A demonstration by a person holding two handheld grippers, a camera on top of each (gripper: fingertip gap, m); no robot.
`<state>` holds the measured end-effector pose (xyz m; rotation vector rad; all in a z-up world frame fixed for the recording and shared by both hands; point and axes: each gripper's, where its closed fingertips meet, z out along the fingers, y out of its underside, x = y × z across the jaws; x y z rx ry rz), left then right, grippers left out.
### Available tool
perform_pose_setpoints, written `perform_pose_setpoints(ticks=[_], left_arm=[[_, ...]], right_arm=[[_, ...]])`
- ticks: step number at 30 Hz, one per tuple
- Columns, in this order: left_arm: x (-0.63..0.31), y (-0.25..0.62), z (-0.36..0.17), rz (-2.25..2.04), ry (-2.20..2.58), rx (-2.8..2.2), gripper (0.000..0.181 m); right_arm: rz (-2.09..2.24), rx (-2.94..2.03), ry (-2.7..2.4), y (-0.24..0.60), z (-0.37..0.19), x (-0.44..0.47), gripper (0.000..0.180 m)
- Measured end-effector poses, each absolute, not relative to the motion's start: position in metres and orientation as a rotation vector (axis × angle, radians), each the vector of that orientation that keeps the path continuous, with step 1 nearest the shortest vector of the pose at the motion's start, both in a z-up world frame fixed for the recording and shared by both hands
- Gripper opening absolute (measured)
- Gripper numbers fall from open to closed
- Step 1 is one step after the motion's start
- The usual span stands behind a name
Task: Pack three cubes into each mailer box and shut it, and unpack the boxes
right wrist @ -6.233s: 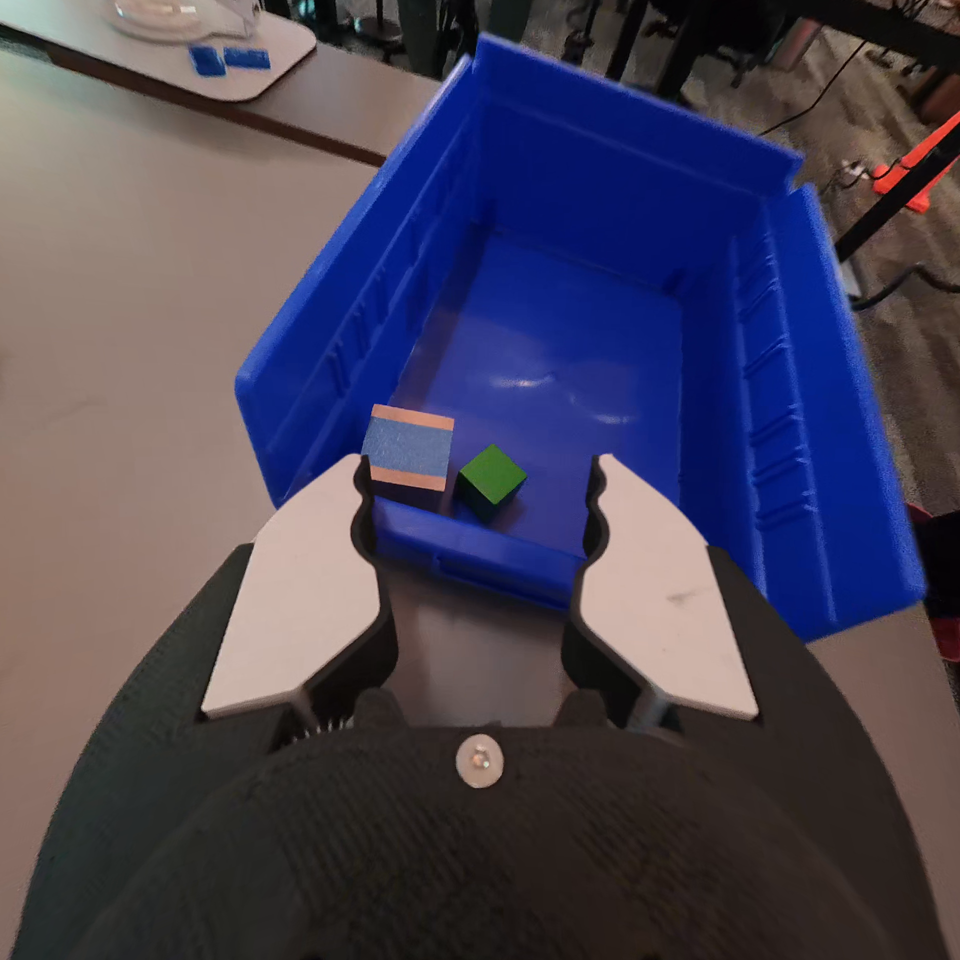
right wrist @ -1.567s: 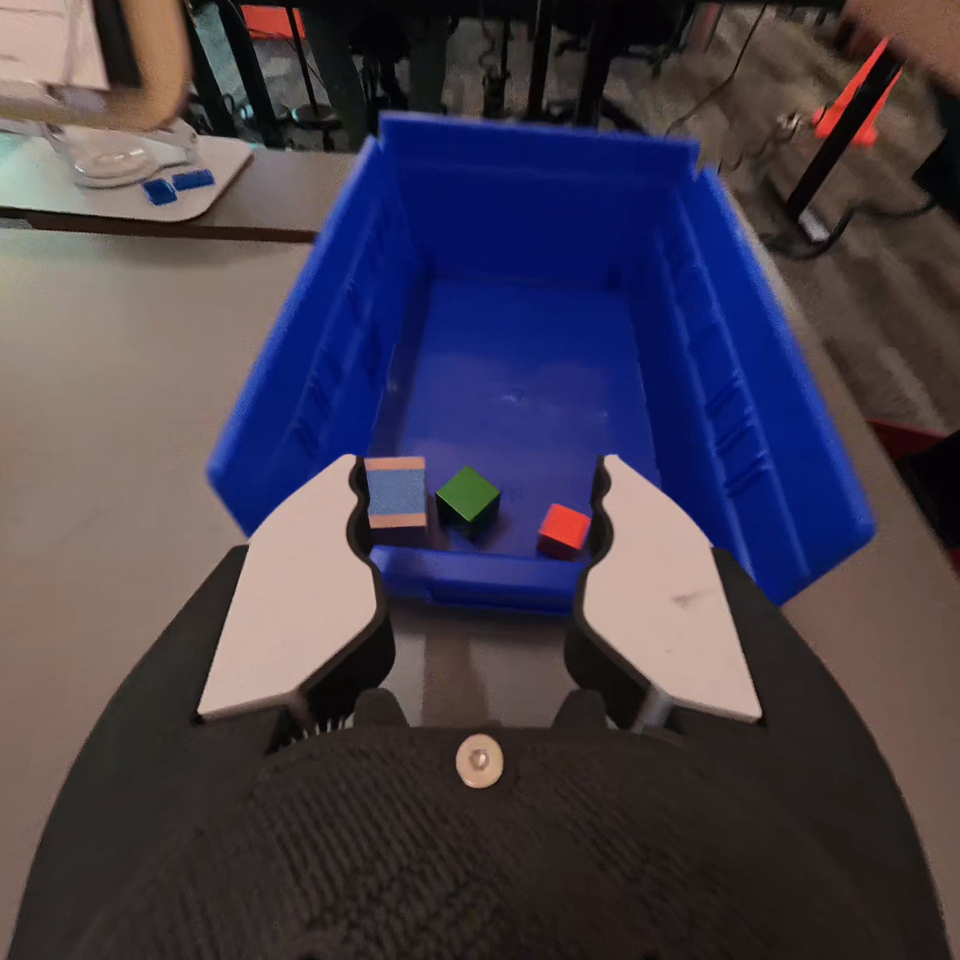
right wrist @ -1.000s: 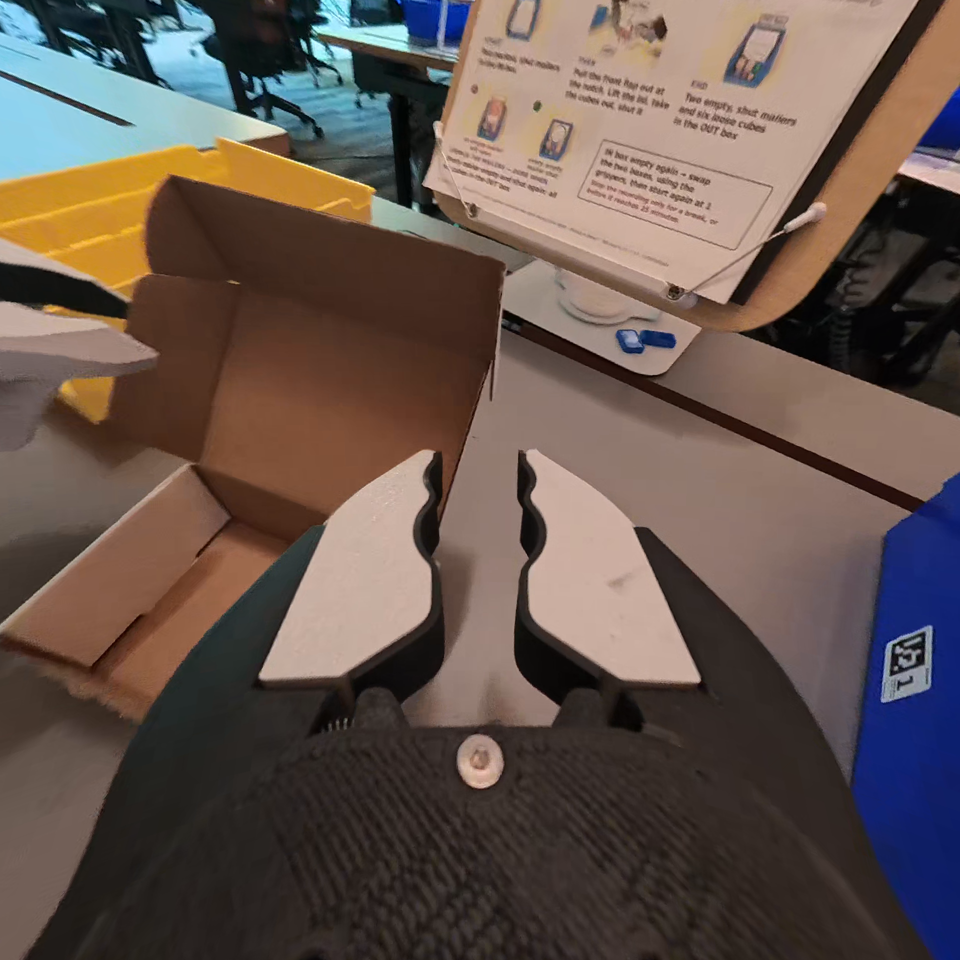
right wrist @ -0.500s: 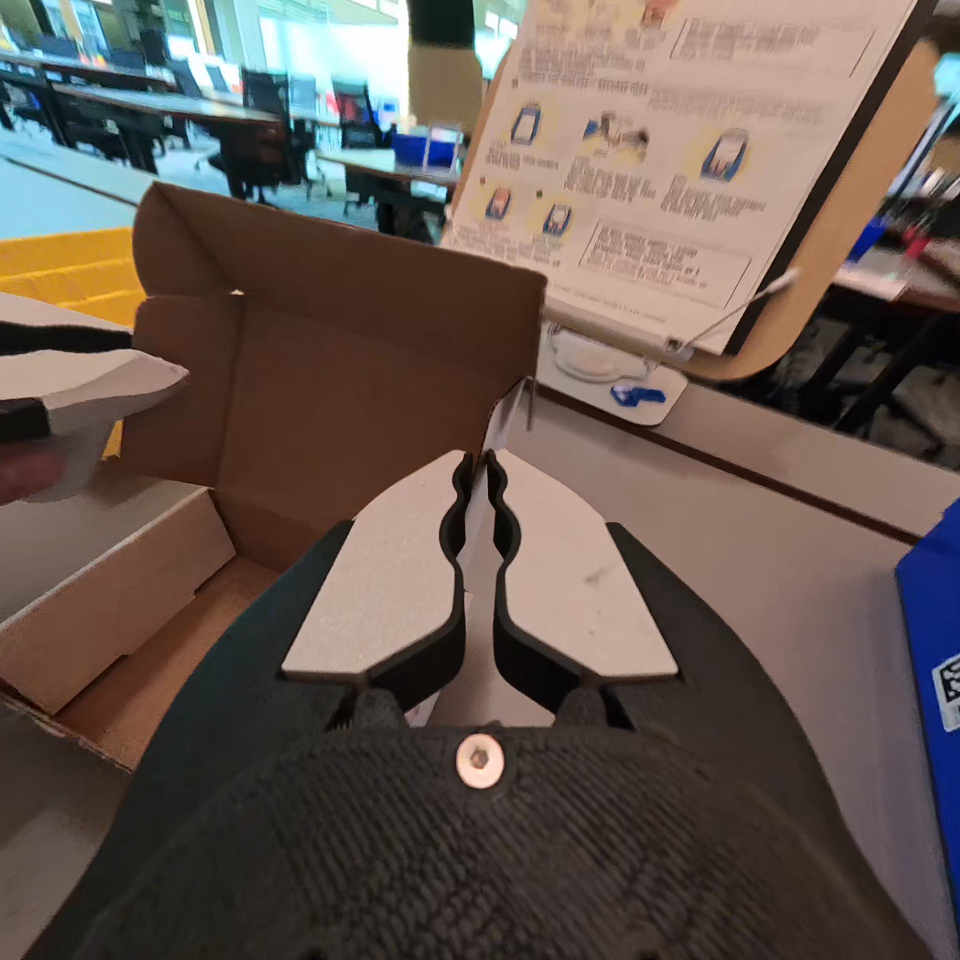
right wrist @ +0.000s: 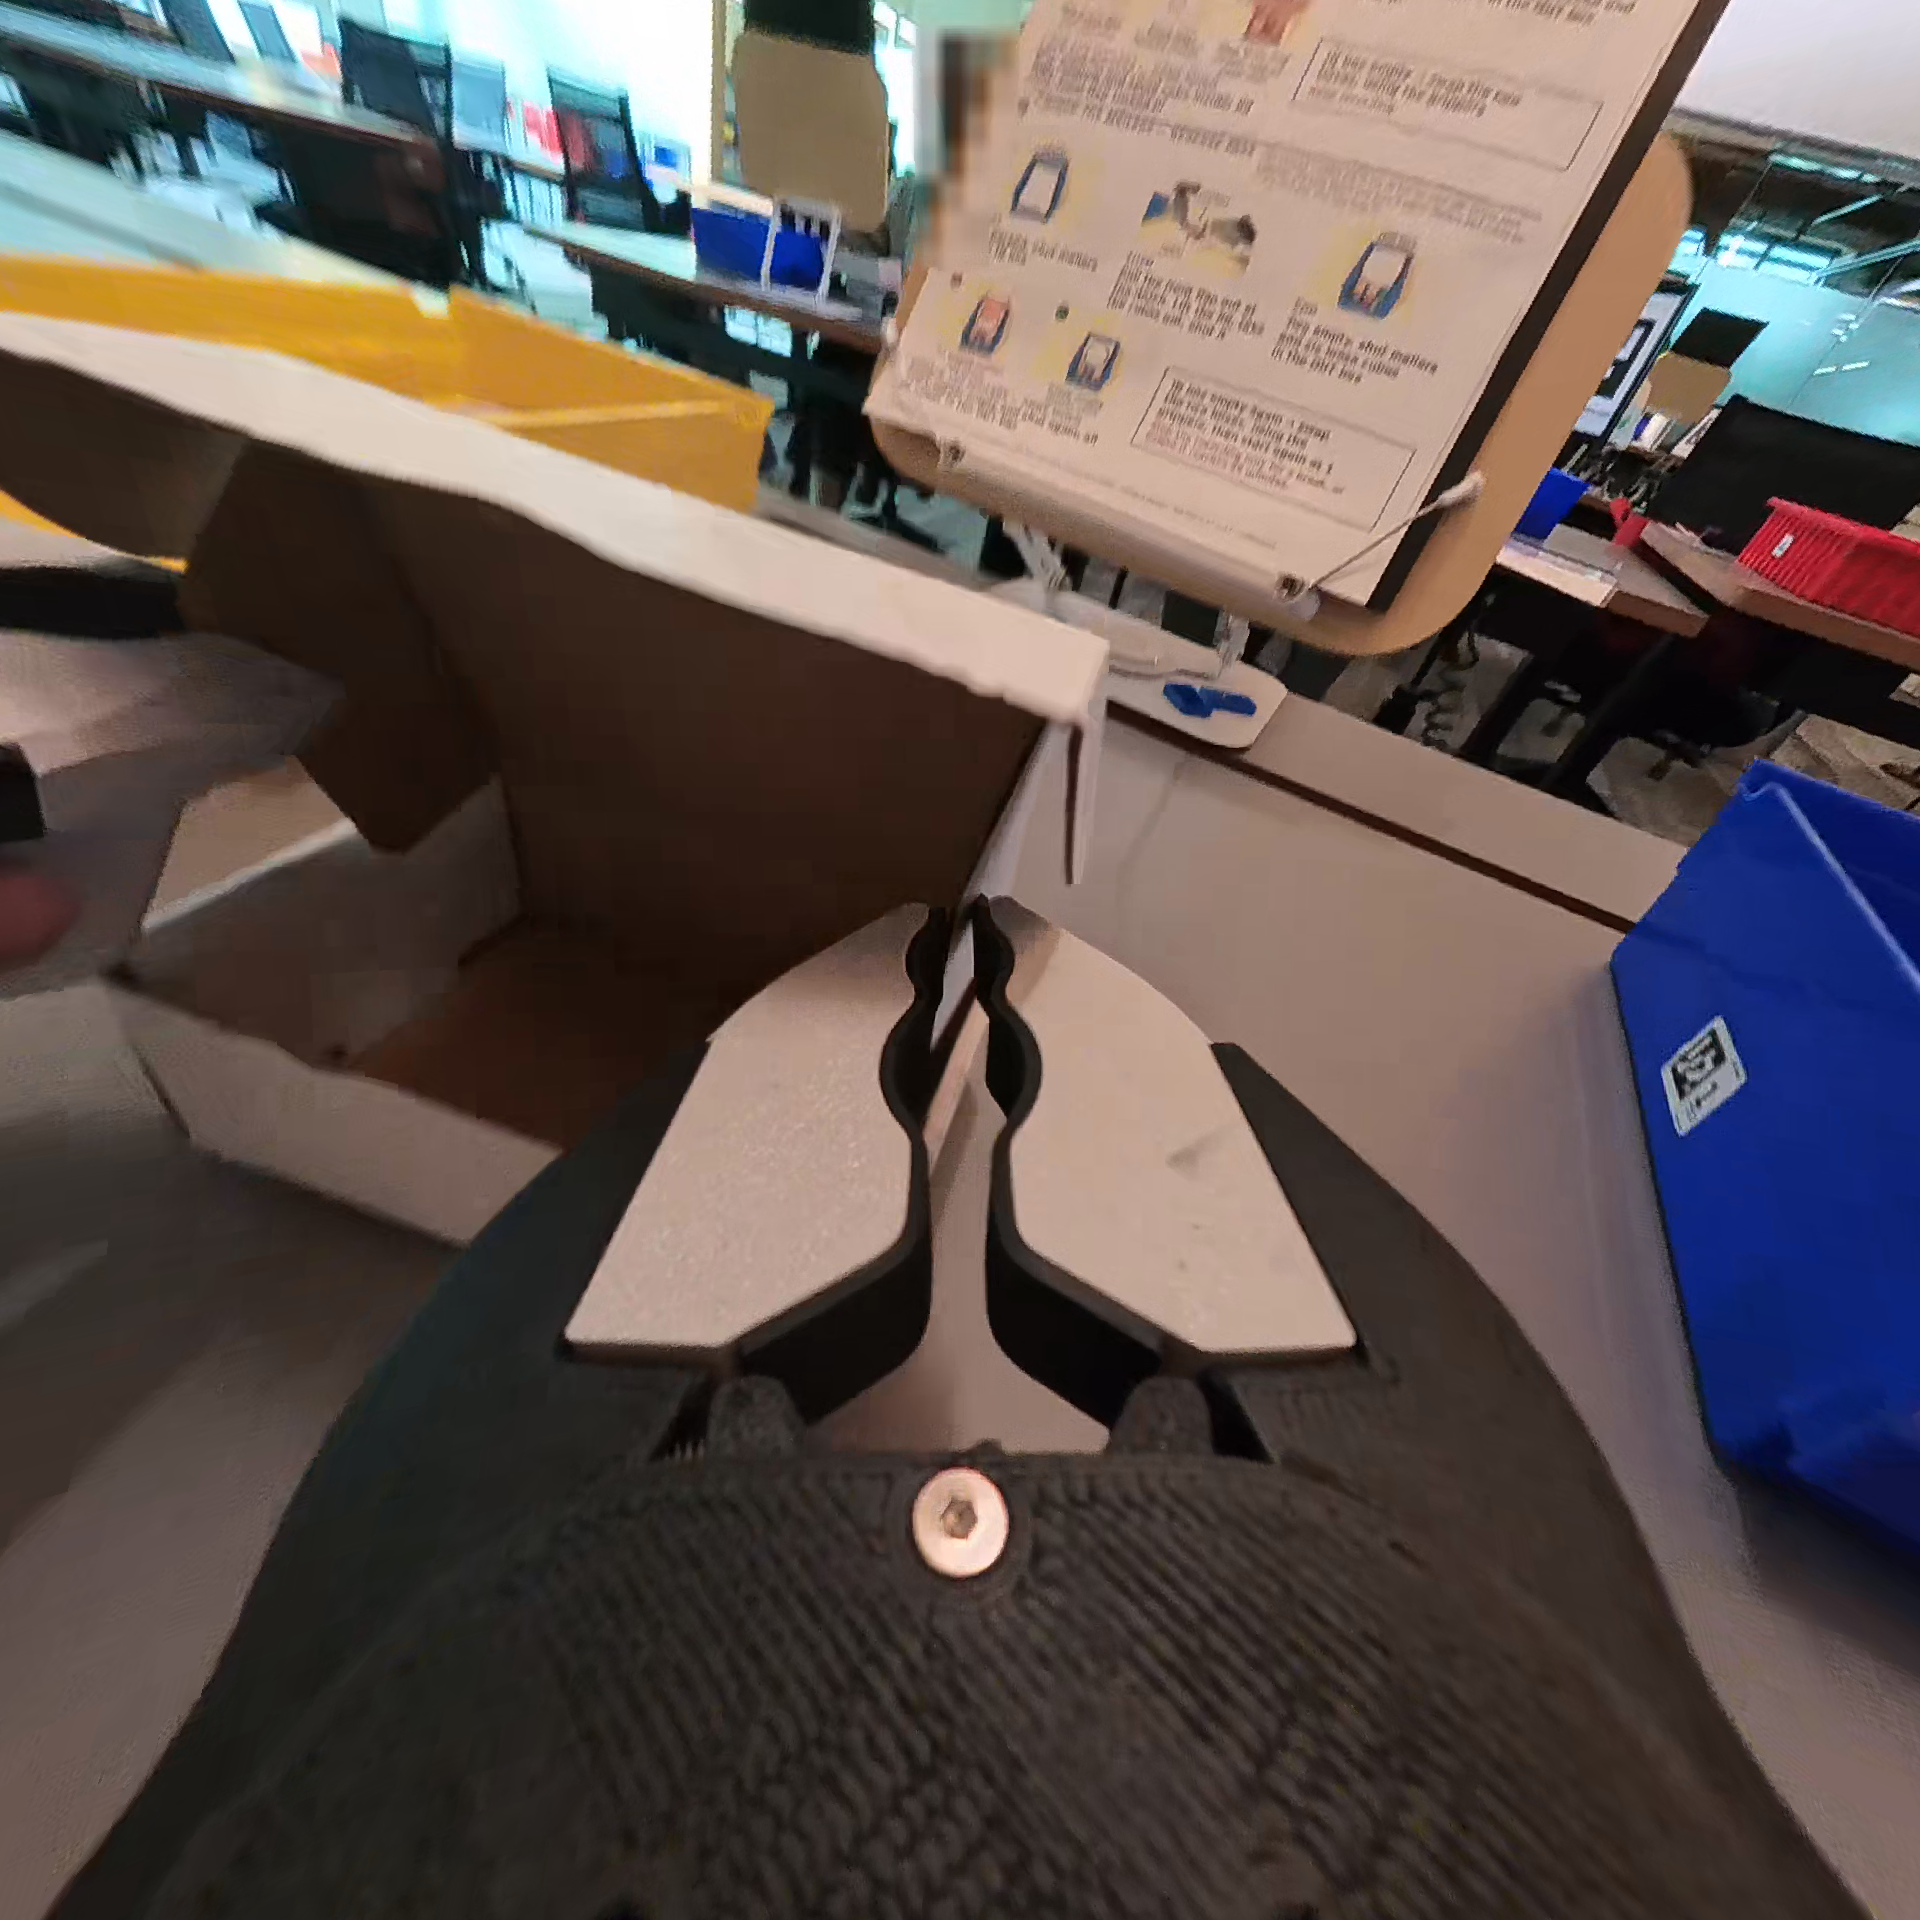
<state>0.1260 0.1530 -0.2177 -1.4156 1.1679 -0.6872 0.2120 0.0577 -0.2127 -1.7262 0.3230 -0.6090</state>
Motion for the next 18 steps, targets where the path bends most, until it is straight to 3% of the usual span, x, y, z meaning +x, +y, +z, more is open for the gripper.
perform_pose_setpoints(ticks=[6,9,10,12,14,18], left_arm=[[0.105,0.135,-0.248,-0.679,1.382,-1.495,0.009],[0.097,0.114,-0.253,-0.779,1.531,-1.476,0.045],[0.091,0.11,-0.253,-0.79,1.571,-1.458,0.049],[0.08,0.109,-0.254,-0.796,1.626,-1.405,0.047],[0.072,0.114,-0.25,-0.82,1.62,-1.391,0.04],[0.073,0.127,-0.233,-0.981,1.499,-1.467,0.028]], right_arm=[[-0.628,-1.929,0.17,0.037,-0.24,0.193,0.01],[-0.581,-2.016,0.063,0.02,-0.247,0.176,0.038],[-0.553,-2.044,0.005,0.012,-0.247,0.167,0.039],[-0.508,-2.02,-0.143,0.0,-0.23,0.147,0.037],[-0.513,-1.87,-0.222,-0.002,-0.187,0.137,0.017],[-0.681,-1.73,-0.061,0.017,-0.122,0.177,0.004]])
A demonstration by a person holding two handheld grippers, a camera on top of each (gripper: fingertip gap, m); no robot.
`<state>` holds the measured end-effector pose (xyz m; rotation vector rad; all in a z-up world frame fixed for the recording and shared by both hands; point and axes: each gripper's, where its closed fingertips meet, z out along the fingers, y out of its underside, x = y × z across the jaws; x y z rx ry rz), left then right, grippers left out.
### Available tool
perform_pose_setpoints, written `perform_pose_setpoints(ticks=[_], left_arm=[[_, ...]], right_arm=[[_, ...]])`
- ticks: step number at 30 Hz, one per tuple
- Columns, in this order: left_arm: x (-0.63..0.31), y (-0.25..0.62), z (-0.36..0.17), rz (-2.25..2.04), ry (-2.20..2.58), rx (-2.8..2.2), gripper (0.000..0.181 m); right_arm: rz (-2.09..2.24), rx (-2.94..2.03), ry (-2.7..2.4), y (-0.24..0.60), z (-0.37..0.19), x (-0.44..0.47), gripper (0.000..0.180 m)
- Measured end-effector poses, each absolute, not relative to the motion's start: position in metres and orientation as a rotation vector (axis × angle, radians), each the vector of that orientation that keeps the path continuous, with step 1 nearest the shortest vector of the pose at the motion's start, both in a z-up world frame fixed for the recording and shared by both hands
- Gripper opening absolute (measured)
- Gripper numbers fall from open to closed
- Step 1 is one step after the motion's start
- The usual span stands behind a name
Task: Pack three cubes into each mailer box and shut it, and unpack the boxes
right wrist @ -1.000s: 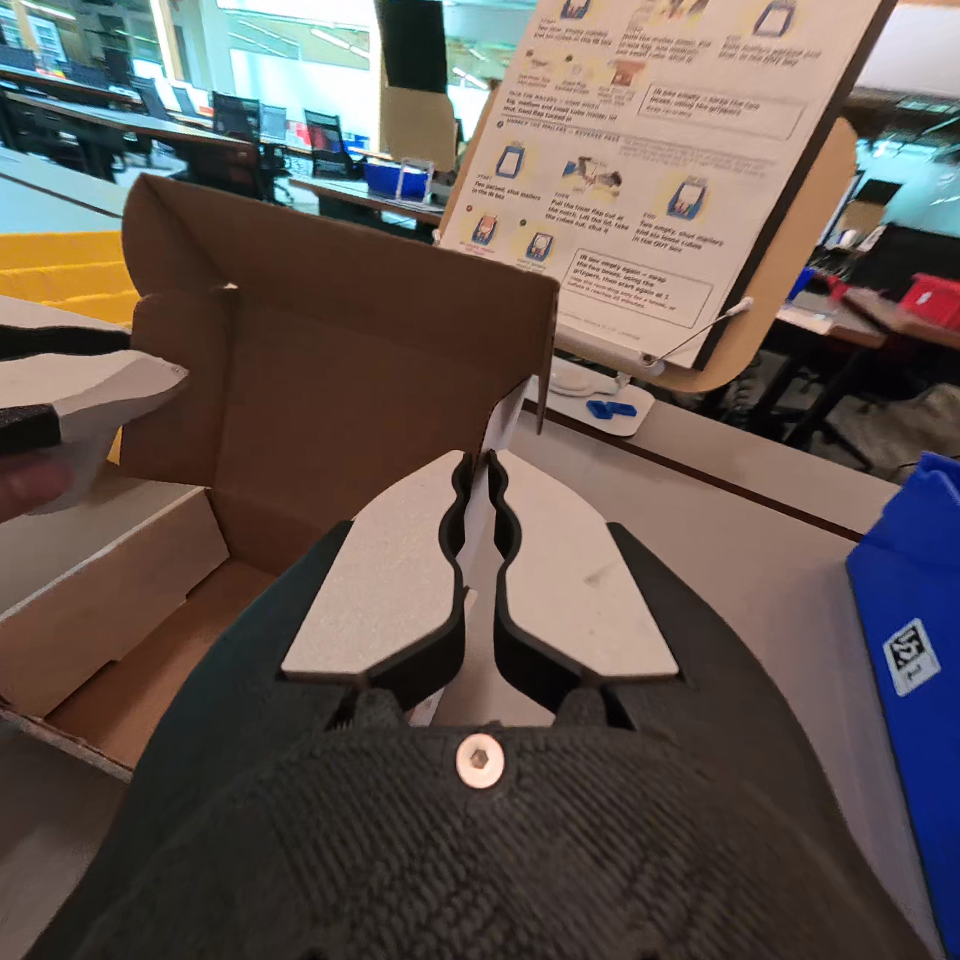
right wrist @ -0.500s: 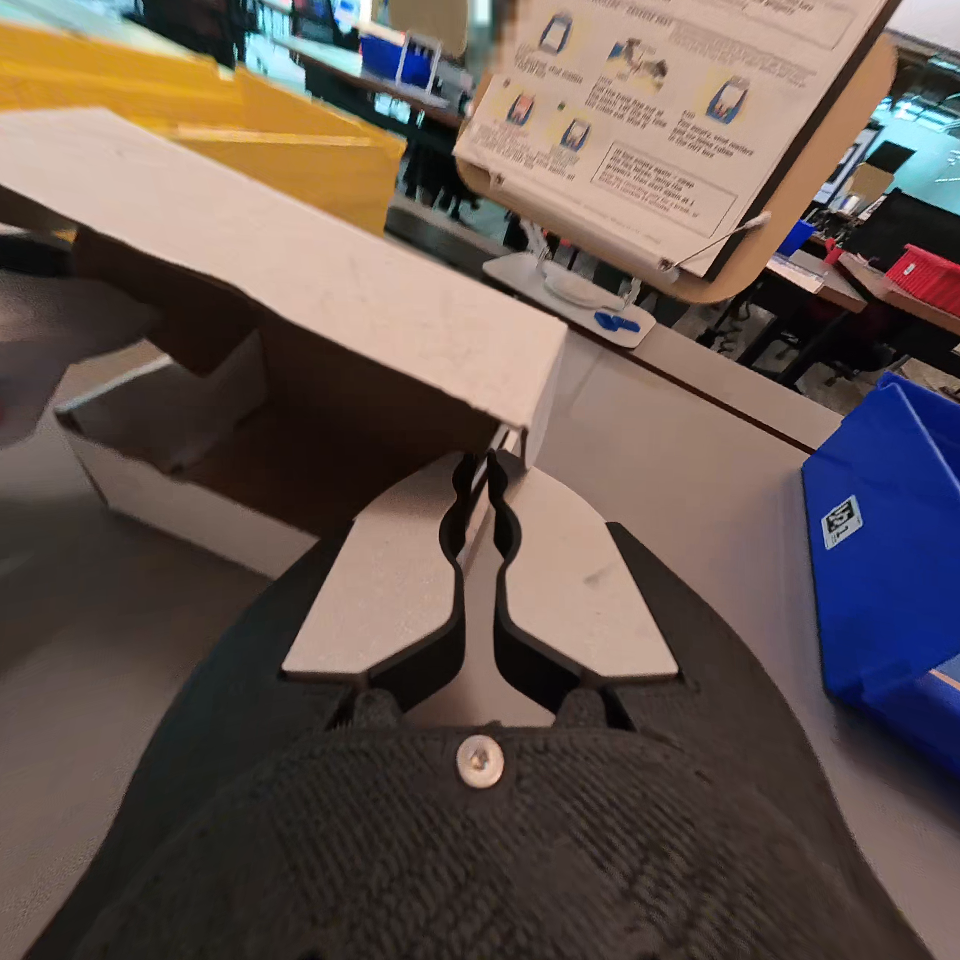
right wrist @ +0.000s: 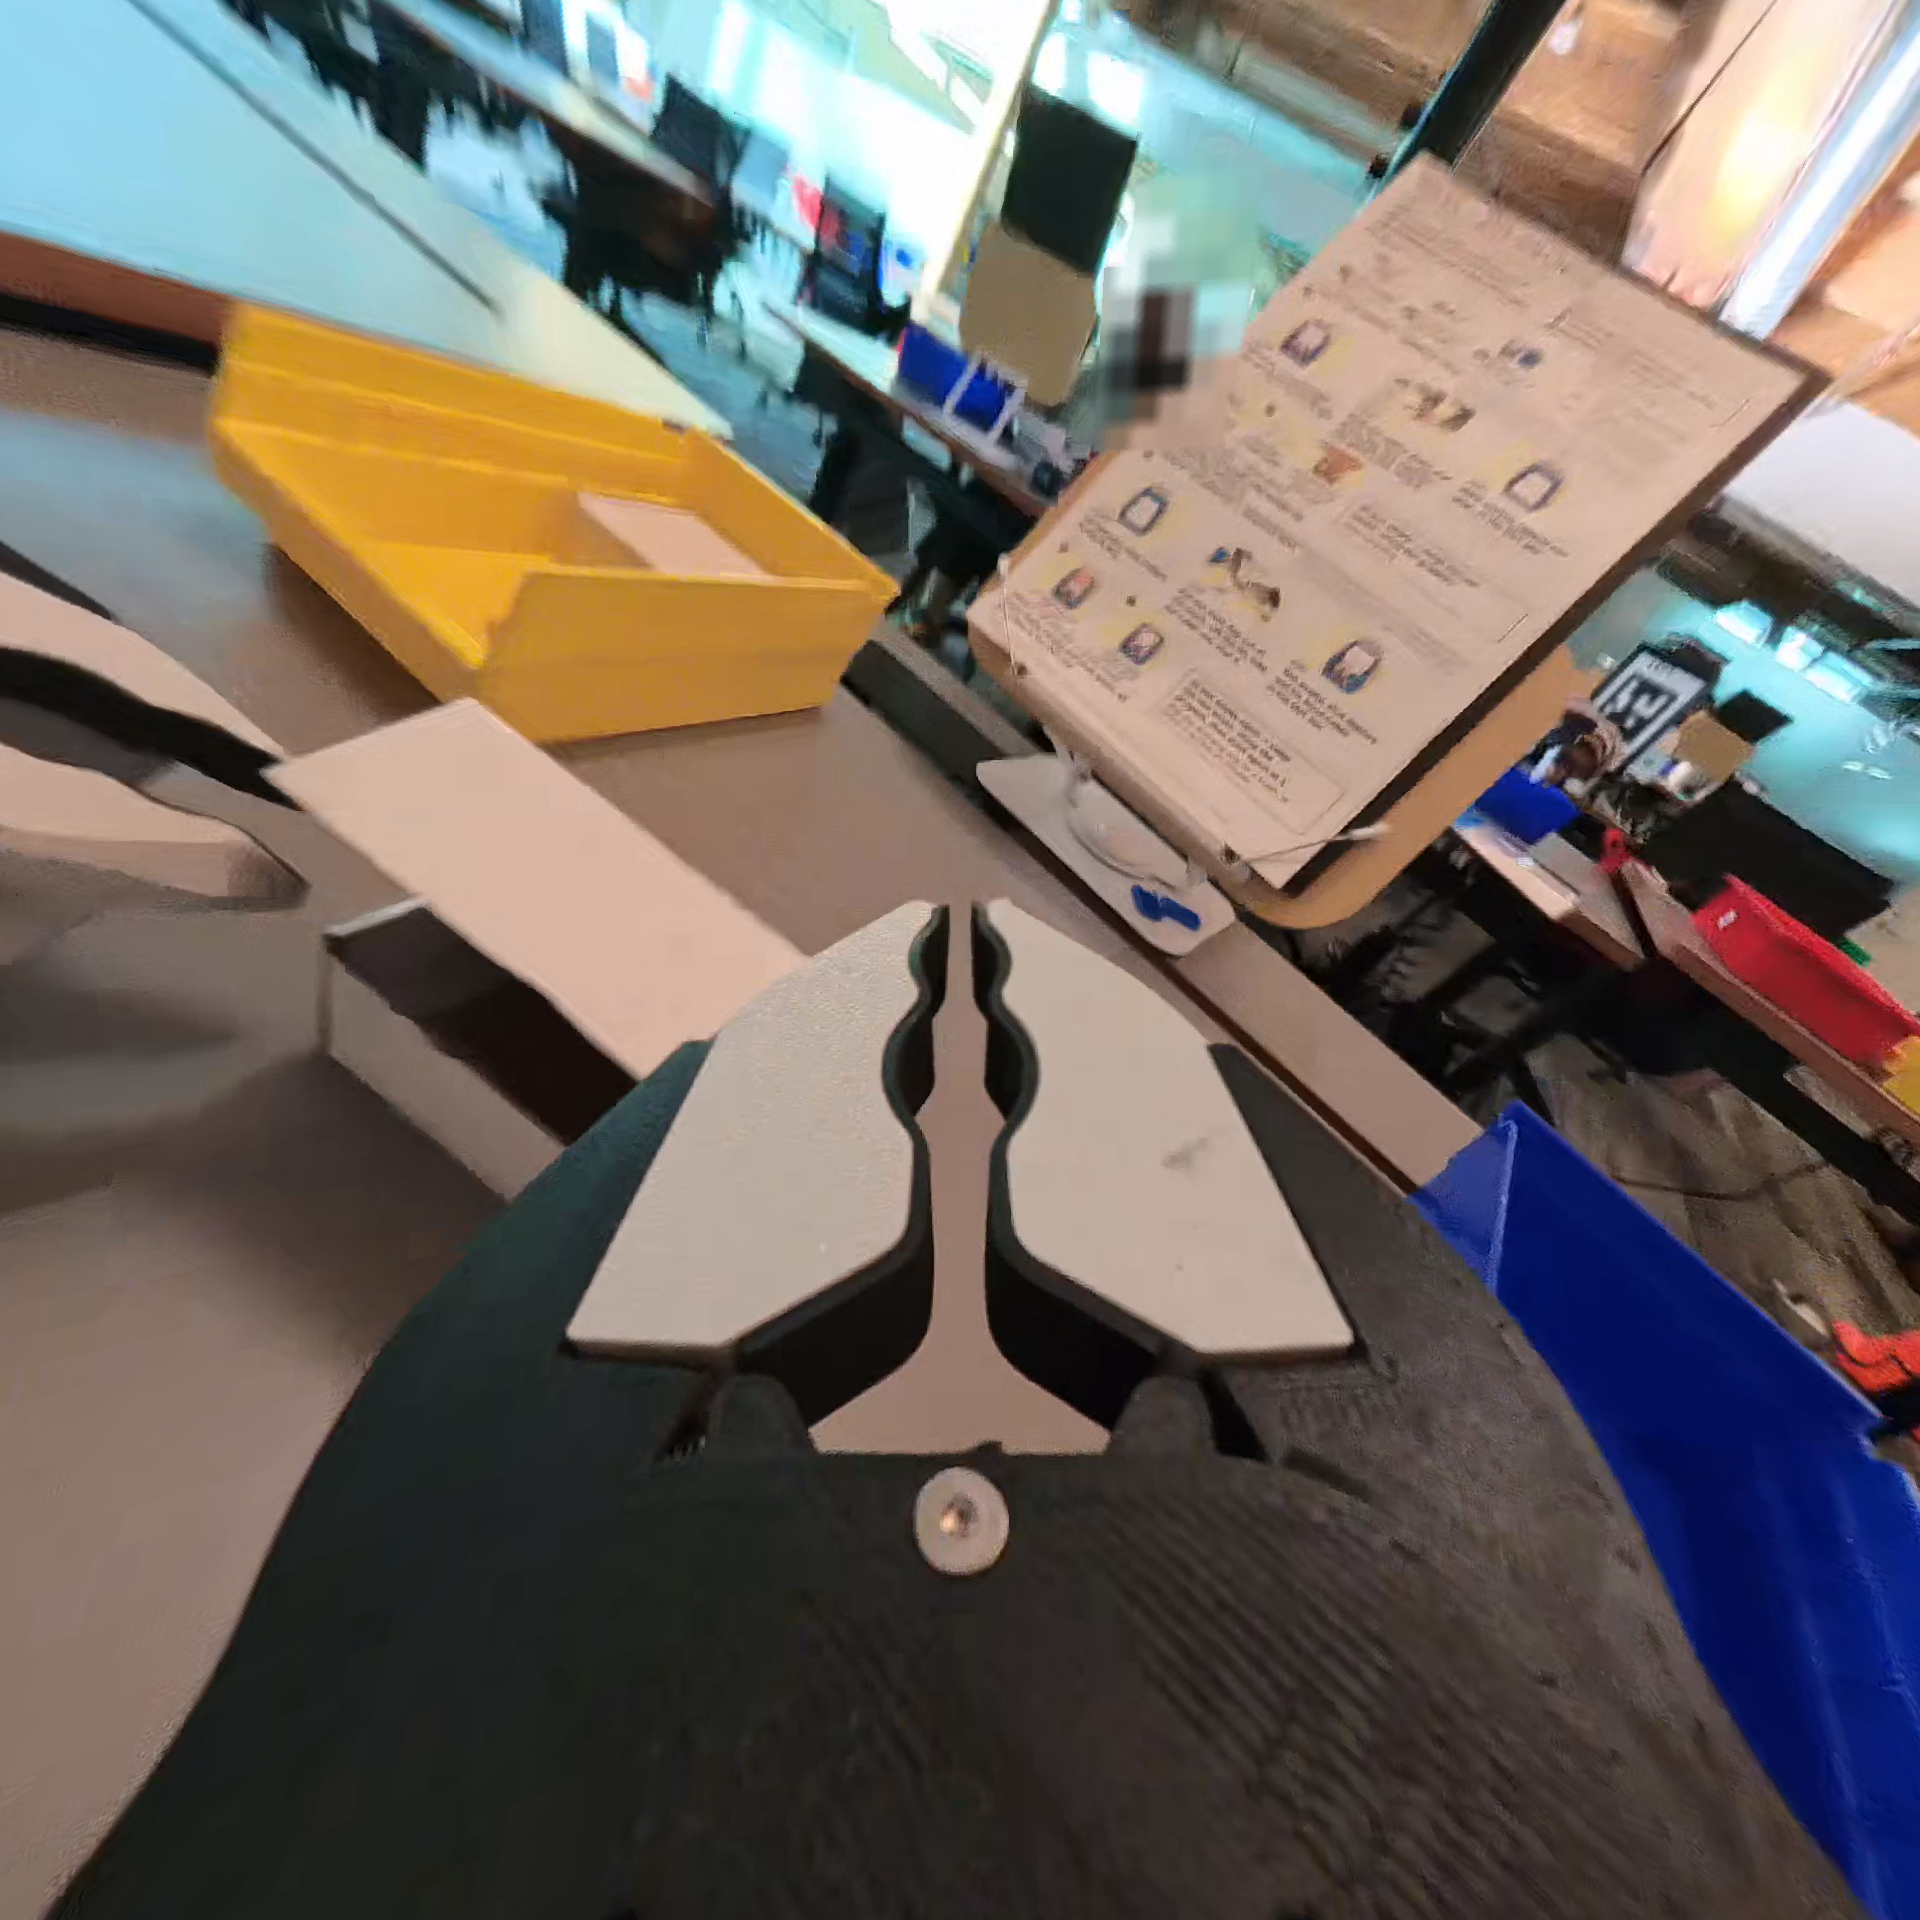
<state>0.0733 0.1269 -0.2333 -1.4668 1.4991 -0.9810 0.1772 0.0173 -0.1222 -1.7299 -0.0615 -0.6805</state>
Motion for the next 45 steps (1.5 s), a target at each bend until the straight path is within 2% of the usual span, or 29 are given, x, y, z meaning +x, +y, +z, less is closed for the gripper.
perform_pose_setpoints(ticks=[4,11,16,20,26,35,40,45], left_arm=[[0.073,0.136,-0.225,-1.063,1.441,-1.506,0.023],[0.061,0.169,-0.236,-0.967,1.45,-1.528,0.015],[0.072,0.161,-0.224,-1.089,1.572,-1.498,0.005],[0.093,0.144,-0.215,-1.358,1.657,-1.519,0.0],[0.123,0.144,-0.234,-1.618,1.733,-1.705,0.0],[0.146,0.168,-0.241,-1.422,1.762,-1.589,0.0],[0.169,0.161,-0.235,-1.253,1.929,-1.315,0.0],[0.19,0.15,-0.247,-0.878,2.262,-1.104,0.0]], right_arm=[[-0.677,-1.945,-0.144,0.059,-0.144,0.197,0.002],[-0.542,-2.371,-0.408,0.06,-0.254,0.177,0.0],[-0.572,-2.28,-0.334,0.064,-0.256,0.177,0.0],[-0.465,-2.201,-0.216,0.065,-0.256,0.178,0.0],[-0.368,-2.1,-0.15,0.065,-0.255,0.177,0.0],[-0.534,-2.16,-0.405,0.068,-0.255,0.177,0.0],[-0.473,-2.141,-0.373,0.067,-0.254,0.176,0.014],[-0.167,-2.104,-0.198,0.052,-0.239,0.182,0.033]])
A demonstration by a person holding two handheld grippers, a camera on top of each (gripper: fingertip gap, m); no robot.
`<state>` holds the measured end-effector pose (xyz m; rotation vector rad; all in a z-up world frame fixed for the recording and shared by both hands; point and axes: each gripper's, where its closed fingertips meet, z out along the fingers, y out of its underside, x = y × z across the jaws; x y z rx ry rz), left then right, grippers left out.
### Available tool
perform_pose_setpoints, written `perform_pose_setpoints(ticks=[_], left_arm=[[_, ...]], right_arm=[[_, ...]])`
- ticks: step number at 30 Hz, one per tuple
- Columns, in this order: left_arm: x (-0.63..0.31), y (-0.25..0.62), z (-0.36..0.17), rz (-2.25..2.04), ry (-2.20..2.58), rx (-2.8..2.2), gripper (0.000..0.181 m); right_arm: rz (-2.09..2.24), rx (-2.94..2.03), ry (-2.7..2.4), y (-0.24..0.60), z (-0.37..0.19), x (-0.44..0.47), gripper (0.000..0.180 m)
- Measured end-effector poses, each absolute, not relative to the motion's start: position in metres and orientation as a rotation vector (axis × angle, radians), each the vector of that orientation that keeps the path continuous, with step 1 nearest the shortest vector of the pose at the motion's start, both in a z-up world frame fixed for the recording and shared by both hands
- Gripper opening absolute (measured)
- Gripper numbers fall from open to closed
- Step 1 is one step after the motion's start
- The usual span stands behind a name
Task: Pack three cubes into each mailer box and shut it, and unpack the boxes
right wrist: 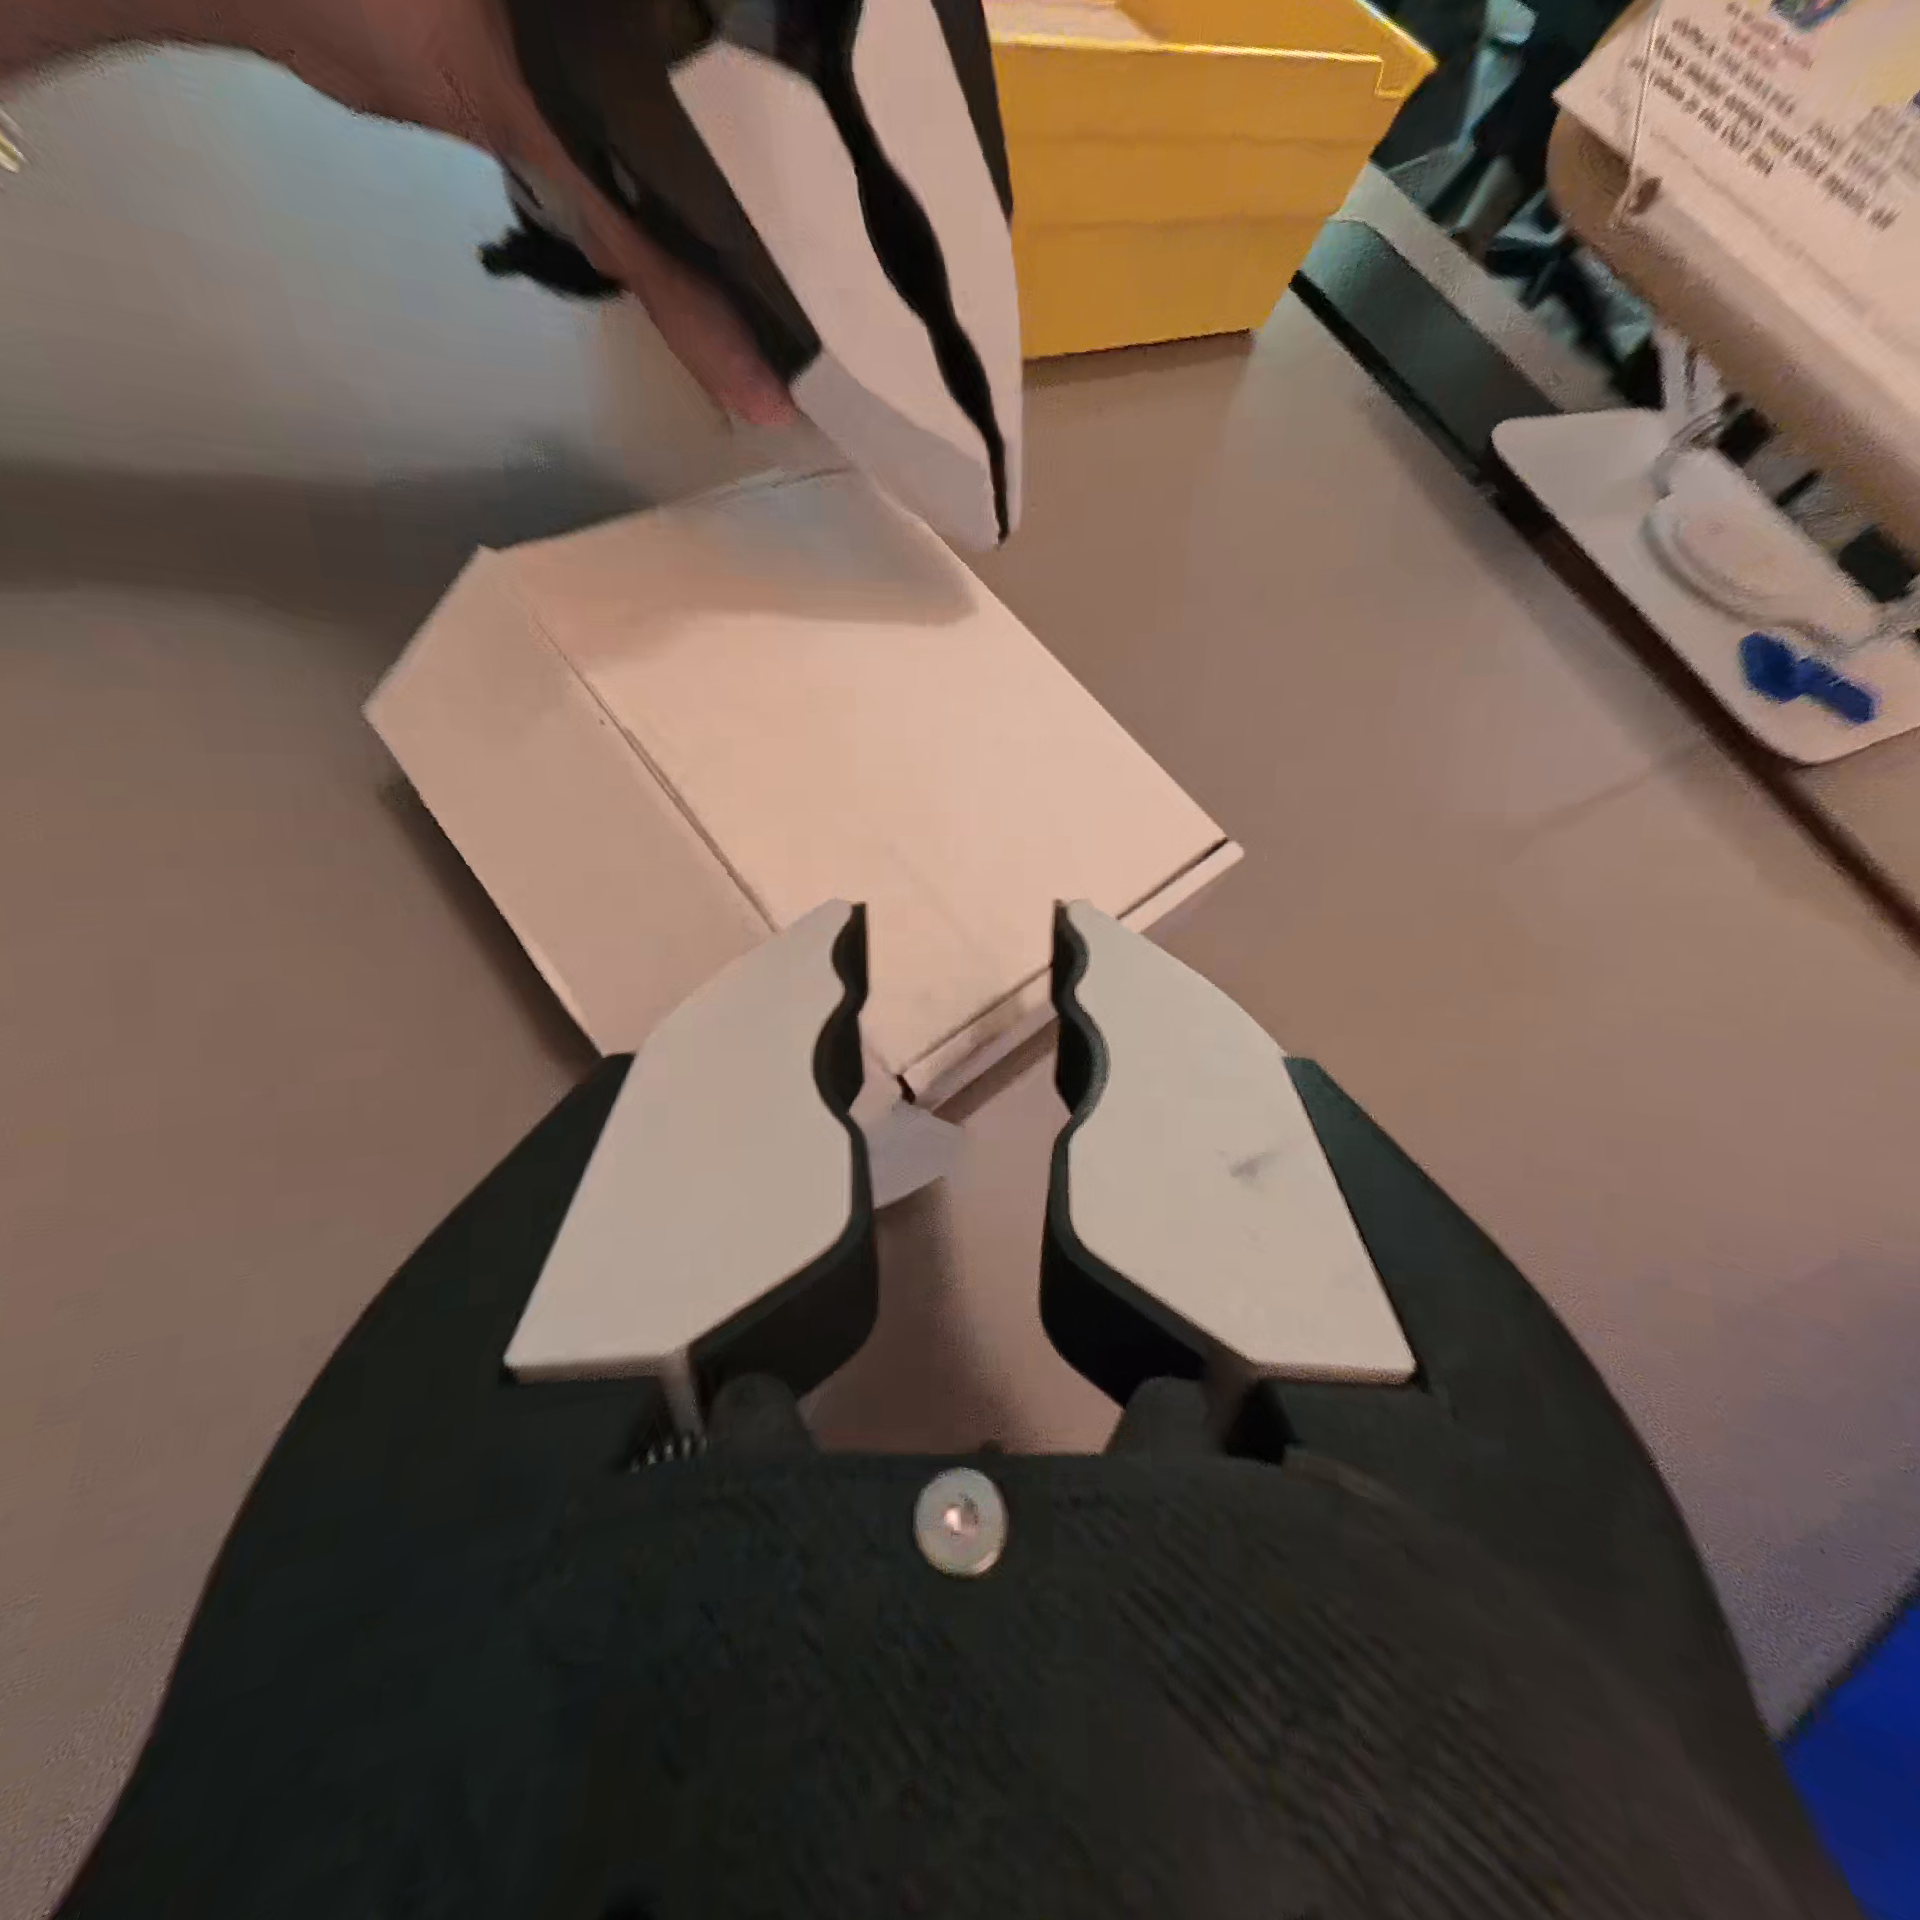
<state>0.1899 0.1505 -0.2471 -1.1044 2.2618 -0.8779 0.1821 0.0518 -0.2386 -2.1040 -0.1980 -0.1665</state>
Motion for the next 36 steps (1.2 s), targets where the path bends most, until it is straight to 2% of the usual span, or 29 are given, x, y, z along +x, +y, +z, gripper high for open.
perform_pose_setpoints(ticks=[3,9,11,19,21,22,24,26,33,36], left_arm=[[0.198,0.144,-0.262,-0.814,2.427,-1.176,0.0],[0.207,0.145,-0.264,-0.865,2.433,-1.295,0.0],[0.209,0.147,-0.265,-0.872,2.426,-1.339,0.0],[0.208,0.145,-0.264,-0.921,2.426,-1.322,0.0],[0.205,0.143,-0.264,-0.956,2.405,-1.284,0.0],[0.204,0.141,-0.263,-0.967,2.387,-1.267,0.0],[0.202,0.142,-0.263,-0.95,2.35,-1.28,0.0],[0.198,0.141,-0.261,-0.938,2.337,-1.283,0.0],[0.169,0.128,-0.213,-1.21,2.094,-1.278,0.0],[0.15,0.139,-0.213,-1.26,2.029,-1.468,0.0]], right_arm=[[-0.07,-2.062,-0.24,0.038,-0.226,0.185,0.054],[-0.453,-2.018,-0.644,0.031,-0.234,0.181,0.072],[-0.504,-2.021,-0.749,0.035,-0.242,0.173,0.084],[-0.516,-1.964,-0.769,0.034,-0.232,0.168,0.083],[-0.403,-1.915,-0.632,0.028,-0.213,0.172,0.077],[-0.365,-1.887,-0.521,0.028,-0.203,0.181,0.068],[-0.285,-1.854,-0.26,0.033,-0.191,0.204,0.031],[-0.099,-1.867,-0.179,0.044,-0.202,0.203,0.0],[0.008,-2.105,0.077,0.056,-0.258,0.218,0.0],[0.009,-2.061,0.066,0.055,-0.252,0.216,0.0]])
